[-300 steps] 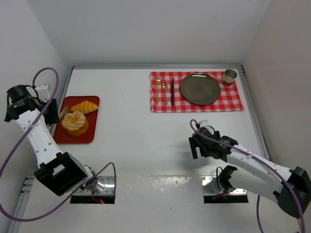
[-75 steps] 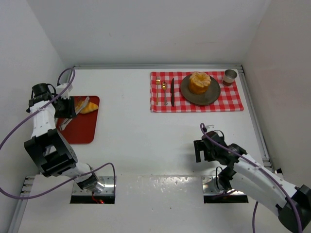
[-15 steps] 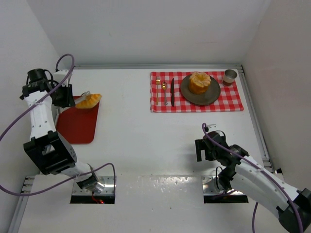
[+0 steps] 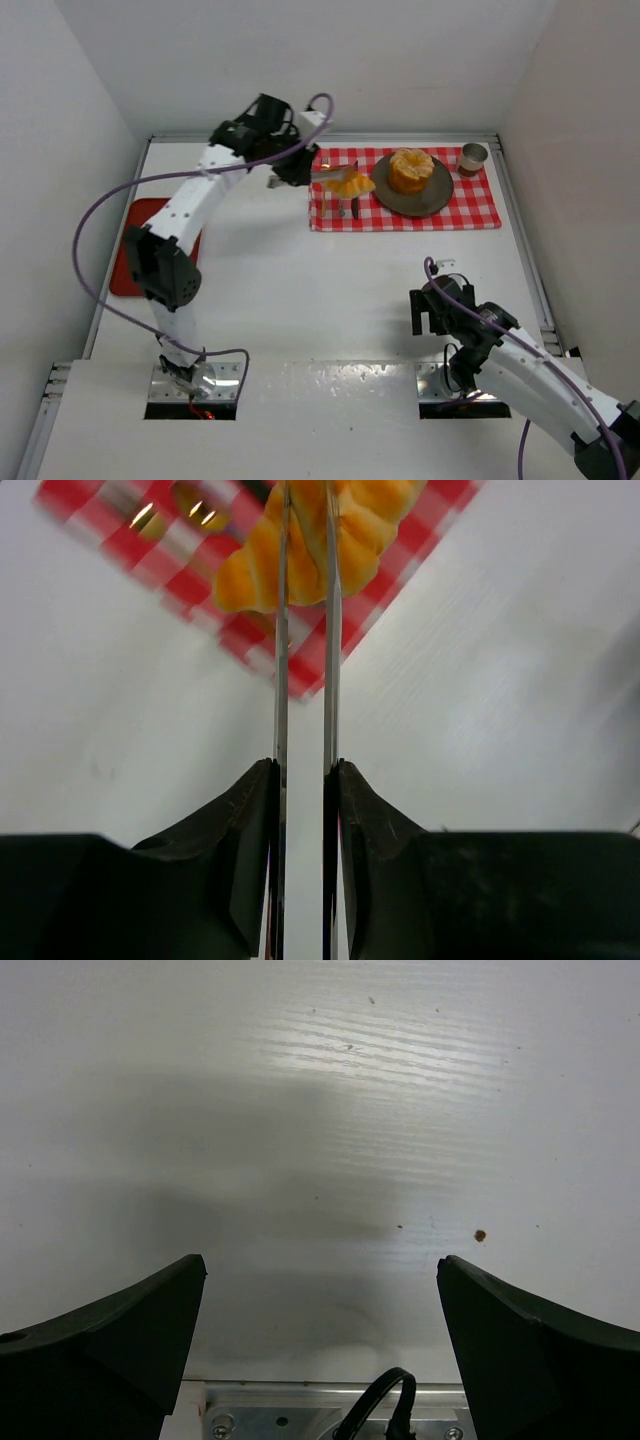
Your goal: Place the bread
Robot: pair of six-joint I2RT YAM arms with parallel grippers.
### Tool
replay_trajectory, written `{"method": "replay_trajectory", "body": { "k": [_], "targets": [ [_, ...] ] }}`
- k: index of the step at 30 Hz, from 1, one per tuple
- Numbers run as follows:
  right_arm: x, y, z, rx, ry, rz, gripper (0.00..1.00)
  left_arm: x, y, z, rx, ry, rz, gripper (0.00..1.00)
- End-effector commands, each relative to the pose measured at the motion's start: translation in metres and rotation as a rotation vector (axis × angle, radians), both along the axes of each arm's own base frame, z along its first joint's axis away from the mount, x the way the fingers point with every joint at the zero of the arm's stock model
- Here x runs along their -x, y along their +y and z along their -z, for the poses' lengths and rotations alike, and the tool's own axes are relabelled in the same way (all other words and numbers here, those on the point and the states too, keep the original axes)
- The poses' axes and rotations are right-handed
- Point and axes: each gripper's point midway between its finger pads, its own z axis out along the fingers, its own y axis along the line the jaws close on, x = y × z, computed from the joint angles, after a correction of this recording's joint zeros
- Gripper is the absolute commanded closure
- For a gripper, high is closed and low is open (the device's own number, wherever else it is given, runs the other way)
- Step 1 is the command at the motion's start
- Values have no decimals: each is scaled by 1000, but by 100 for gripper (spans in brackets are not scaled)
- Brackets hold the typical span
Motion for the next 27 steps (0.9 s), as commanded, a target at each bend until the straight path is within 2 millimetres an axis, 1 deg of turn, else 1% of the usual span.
{"method": "replay_trajectory", "body": {
  "k": [1,2,3,4,5,6,8,10,11,12,13,14,15,16,17,18,19,20,21,22,23,24,25,26,27],
  "targets": [
    [-5,-6,-14,10,-36,49,2,-10,-62,-10,53,-45,40,100],
    [-2,-8,-14,16,-25,57,2,-10,-88,10,39,-18,63,100],
    [-2,-9,-16,19,-31,58,2,-15,-102,6,52,-41,65,100],
    [0,-12,-15,37,-20,58,2,-21,-116,7,66,-58,67,100],
    [0,-13,-16,37,-24,62,2,-21,-136,16,80,-45,78,100],
    [1,-13,-17,39,-22,59,2,-22,-147,18,91,-46,86,100],
    [3,-15,-17,44,-18,66,2,-25,-168,17,108,-83,83,100],
    [3,-16,-16,47,-16,74,2,-32,-179,28,96,-97,61,100],
    [4,-17,-15,50,-14,76,2,-36,-183,23,110,-127,34,100],
    [4,-16,-15,49,-13,71,2,-36,-190,28,112,-122,24,100],
    [4,-17,-14,50,-11,74,2,-39,-190,26,117,-136,17,100],
    [4,-16,-13,49,-9,71,2,-37,-199,28,132,-138,21,100],
    [5,-17,-12,52,-7,72,2,-35,-204,26,134,-149,24,100],
    [4,-17,-11,52,-7,72,2,-34,-205,26,140,-141,16,100],
    [5,-17,-10,56,-1,70,2,-31,-212,24,155,-145,23,100],
    [5,-17,-9,58,2,71,2,-28,-218,27,156,-144,34,100],
    [5,-17,-9,59,5,69,2,-28,-218,27,156,-144,34,100],
    [5,-16,-8,57,6,67,2,-26,-223,25,161,-156,37,100],
    [6,-16,-5,59,14,65,2,-24,-226,31,149,-154,35,100],
    [6,-16,-5,60,14,62,2,-26,-228,28,159,-164,35,100],
    [5,-14,-4,54,13,59,2,-29,-227,34,145,-165,22,100],
    [5,-15,-4,59,14,56,2,-32,-227,31,149,-179,12,100],
    [4,-13,-4,58,13,49,2,-35,-229,43,134,-179,20,100],
    [4,-15,-4,62,18,54,2,-33,-235,42,139,-183,29,100],
    [4,-15,-3,66,21,50,2,-34,-234,42,130,-192,27,100]
  ]
}}
